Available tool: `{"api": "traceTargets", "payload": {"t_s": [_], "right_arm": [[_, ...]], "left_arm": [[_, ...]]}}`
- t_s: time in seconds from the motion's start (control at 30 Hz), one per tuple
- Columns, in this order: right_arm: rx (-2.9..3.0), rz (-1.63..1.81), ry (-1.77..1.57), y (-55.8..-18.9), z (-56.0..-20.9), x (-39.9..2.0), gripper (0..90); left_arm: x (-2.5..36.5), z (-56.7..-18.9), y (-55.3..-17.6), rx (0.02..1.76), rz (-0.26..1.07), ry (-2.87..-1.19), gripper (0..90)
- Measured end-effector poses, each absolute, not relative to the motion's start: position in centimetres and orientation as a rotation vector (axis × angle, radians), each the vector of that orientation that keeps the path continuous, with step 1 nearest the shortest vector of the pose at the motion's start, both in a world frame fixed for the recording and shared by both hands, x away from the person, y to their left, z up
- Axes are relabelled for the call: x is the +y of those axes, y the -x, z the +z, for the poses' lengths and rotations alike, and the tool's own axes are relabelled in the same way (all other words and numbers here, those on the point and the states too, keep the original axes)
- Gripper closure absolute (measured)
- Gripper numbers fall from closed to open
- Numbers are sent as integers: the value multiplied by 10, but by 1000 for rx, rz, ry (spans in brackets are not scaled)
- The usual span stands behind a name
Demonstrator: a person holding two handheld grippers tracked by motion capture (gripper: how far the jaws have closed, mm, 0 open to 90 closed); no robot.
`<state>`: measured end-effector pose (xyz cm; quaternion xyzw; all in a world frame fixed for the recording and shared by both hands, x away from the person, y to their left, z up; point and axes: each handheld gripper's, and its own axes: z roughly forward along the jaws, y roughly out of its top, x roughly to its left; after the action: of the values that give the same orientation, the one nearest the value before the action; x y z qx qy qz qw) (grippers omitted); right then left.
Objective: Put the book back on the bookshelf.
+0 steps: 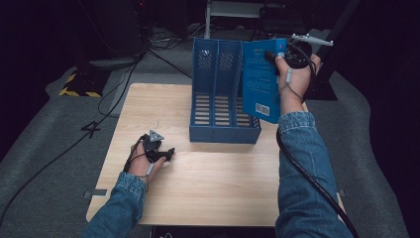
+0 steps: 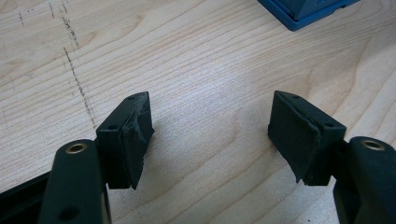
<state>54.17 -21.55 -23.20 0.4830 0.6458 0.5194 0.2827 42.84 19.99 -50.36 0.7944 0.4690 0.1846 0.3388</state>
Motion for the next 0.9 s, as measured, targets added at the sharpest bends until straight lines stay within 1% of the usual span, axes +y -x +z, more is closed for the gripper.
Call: {"api": "traceTargets", "payload": {"t_s": [0.27,0.67,0.9], "right_arm": [[1722,1421,-1296,-556,-237,-197,612],[1740,1430,-1313,-571,-260,-184,611],[1752,1402,-1321,-577,-266,-180,611]], "left_arm": [[200,-504,-428,1221,481,-2069,309],[200,-504,-428,1221,481,-2069,309],[200,-504,-428,1221,480,-2069,309]]}}
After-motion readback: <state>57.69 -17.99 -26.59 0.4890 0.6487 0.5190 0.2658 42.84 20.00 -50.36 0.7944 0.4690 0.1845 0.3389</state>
